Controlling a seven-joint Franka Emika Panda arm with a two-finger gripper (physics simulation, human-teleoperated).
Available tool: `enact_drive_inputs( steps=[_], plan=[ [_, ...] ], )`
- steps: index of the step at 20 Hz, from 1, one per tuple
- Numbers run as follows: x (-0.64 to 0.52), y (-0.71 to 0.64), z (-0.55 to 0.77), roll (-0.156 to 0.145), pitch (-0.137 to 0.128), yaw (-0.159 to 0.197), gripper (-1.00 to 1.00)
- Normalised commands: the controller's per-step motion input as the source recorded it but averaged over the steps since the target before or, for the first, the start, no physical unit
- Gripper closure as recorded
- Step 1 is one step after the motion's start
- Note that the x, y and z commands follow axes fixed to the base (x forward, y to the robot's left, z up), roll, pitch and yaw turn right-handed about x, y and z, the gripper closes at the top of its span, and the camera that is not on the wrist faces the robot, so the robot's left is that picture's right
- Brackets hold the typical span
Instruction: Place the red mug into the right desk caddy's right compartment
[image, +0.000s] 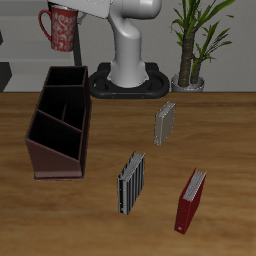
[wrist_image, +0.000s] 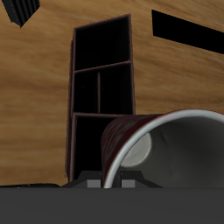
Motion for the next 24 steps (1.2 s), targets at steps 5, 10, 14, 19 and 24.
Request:
enact_drive_inputs(
  steps=[5, 10, 14, 19, 24],
  plan=[
    [0.07, -0.04, -0.18, -0.015, 0.018, -0.046, 1.00],
    [0.04, 0.02, -0.19, 0.015, 0.005, -0.036, 1.00],
    [0.01, 0.01, -0.17, 0.011, 0.007, -0.050, 1.00],
    [-0.13, 0.18, -0.19, 0.035, -0.002, -0.067, 1.00],
    [0.03, 0.02, -0.20, 0.009, -0.004, -0.032, 1.00]
  ],
)
